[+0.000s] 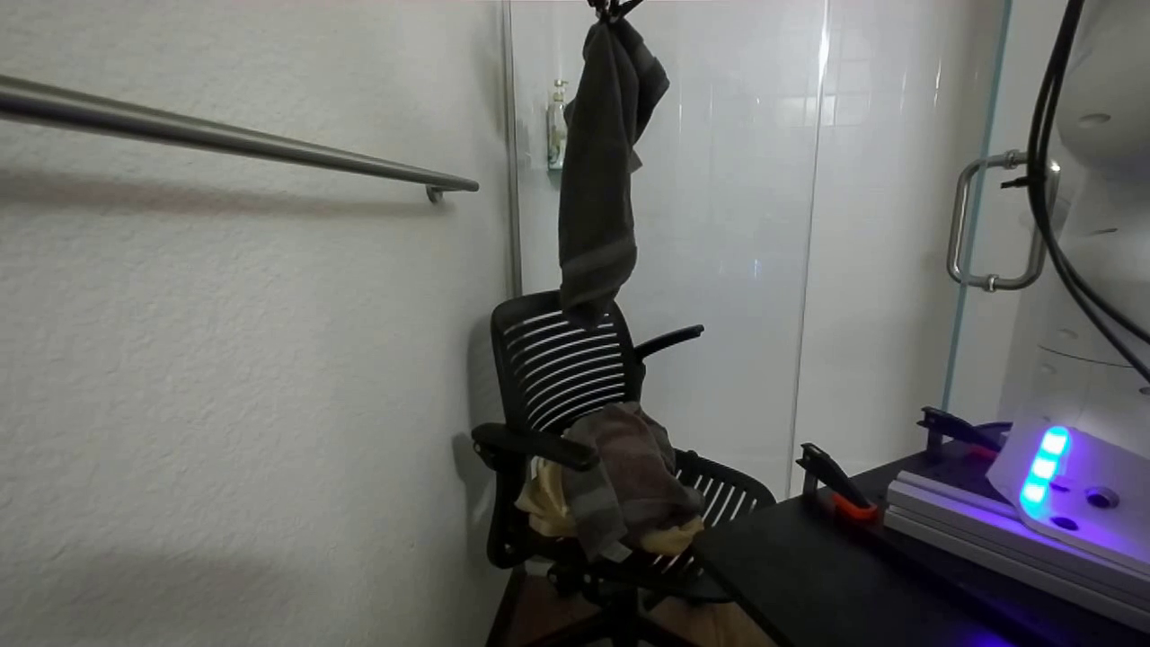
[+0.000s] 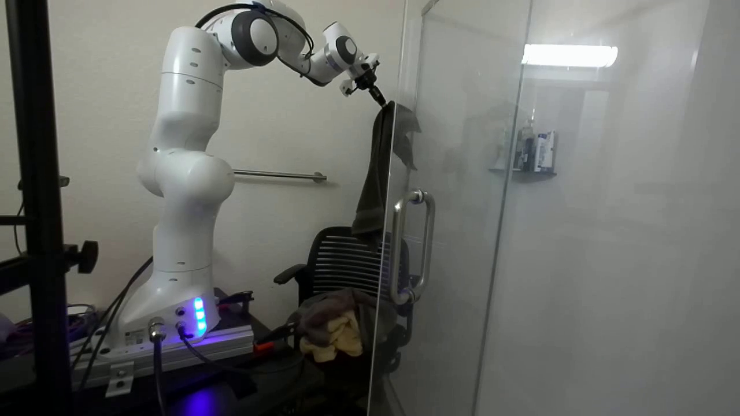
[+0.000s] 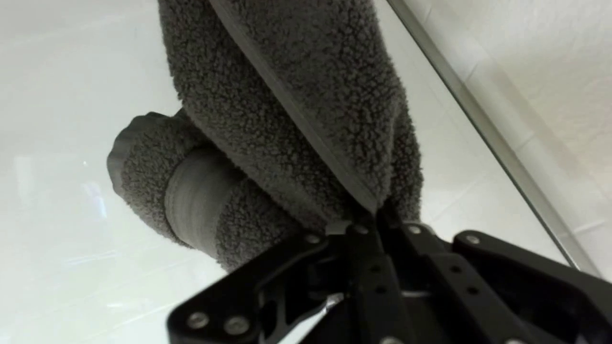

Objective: Move the towel from the seat of the chair to the back of the chair

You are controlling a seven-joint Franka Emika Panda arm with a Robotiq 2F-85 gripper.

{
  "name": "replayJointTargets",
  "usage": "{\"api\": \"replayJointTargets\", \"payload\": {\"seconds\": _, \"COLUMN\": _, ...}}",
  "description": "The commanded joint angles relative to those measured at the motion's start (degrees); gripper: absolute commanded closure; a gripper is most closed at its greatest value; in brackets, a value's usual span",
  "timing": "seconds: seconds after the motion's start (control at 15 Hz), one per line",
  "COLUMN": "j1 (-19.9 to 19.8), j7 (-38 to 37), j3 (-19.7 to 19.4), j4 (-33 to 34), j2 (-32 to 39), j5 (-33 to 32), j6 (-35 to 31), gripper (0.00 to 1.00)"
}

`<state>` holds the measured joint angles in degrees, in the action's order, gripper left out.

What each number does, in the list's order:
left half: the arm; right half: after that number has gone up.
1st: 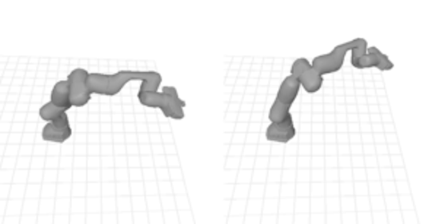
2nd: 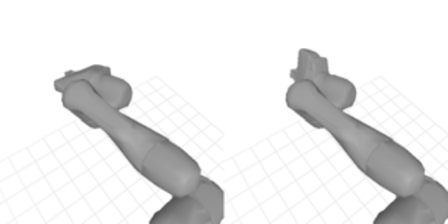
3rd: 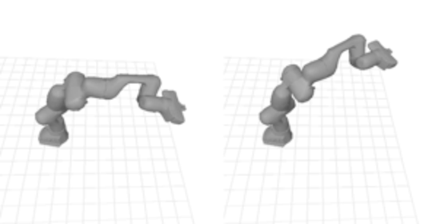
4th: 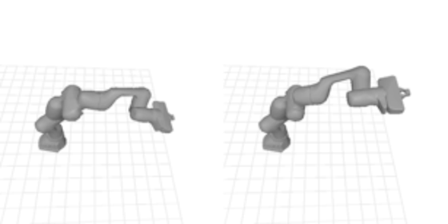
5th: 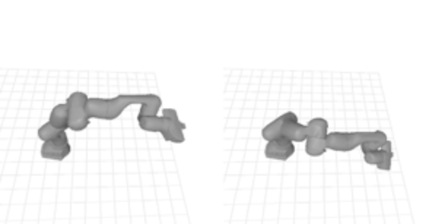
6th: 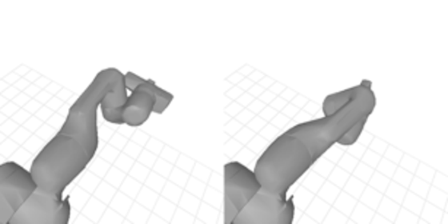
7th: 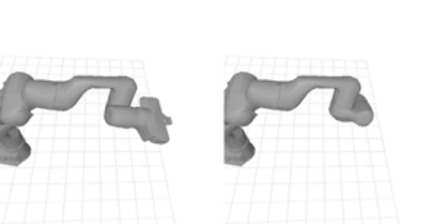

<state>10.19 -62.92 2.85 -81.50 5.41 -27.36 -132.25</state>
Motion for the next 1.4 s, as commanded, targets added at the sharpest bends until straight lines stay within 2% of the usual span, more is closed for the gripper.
{"api": "replayJointTargets", "payload": {"seconds": 0.0, "j1": 1.14, "j7": -4.34, "j3": -0.27, "j4": 6.72, "j2": 3.22, "j5": -6.68, "j6": 1.18, "gripper": 0.98}}
{"api": "replayJointTargets", "payload": {"seconds": 0.2, "j1": 1.56, "j7": -8.44, "j3": -0.38, "j4": 10.83, "j2": 5.78, "j5": -9.99, "j6": 0.27, "gripper": 0.98}}
{"api": "replayJointTargets", "payload": {"seconds": 0.33, "j1": 1.49, "j7": -7.65, "j3": 0.13, "j4": 12.48, "j2": 7.16, "j5": -8.51, "j6": 1.92, "gripper": 0.98}}
{"api": "replayJointTargets", "payload": {"seconds": 0.4, "j1": 1.32, "j7": -6.12, "j3": 0.43, "j4": 11.83, "j2": 7.15, "j5": -7.16, "j6": 2.66, "gripper": 0.98}}
{"api": "replayJointTargets", "payload": {"seconds": 0.47, "j1": 1.18, "j7": -7.54, "j3": 0.00, "j4": 9.19, "j2": 5.30, "j5": -8.20, "j6": 0.52, "gripper": 0.93}}
{"api": "replayJointTargets", "payload": {"seconds": 0.73, "j1": 1.35, "j7": -7.51, "j3": 0.01, "j4": 9.59, "j2": 6.53, "j5": -8.07, "j6": 0.87, "gripper": 0.93}}
{"api": "replayJointTargets", "payload": {"seconds": 0.8, "j1": 1.41, "j7": -7.80, "j3": -0.25, "j4": 8.15, "j2": 5.95, "j5": -9.08, "j6": 1.05, "gripper": 0.98}}
{"api": "replayJointTargets", "payload": {"seconds": 0.93, "j1": 0.58, "j7": -5.83, "j3": 0.26, "j4": 4.89, "j2": 5.97, "j5": -6.56, "j6": -1.34, "gripper": 0.98}}
{"api": "replayJointTargets", "payload": {"seconds": 1.07, "j1": 0.52, "j7": -7.50, "j3": -0.26, "j4": 5.93, "j2": 9.19, "j5": -7.90, "j6": -6.35, "gripper": 0.98}}
{"api": "replayJointTargets", "payload": {"seconds": 1.33, "j1": 0.93, "j7": -8.41, "j3": -1.78, "j4": 14.42, "j2": 16.34, "j5": -10.37, "j6": -13.13, "gripper": 0.98}}
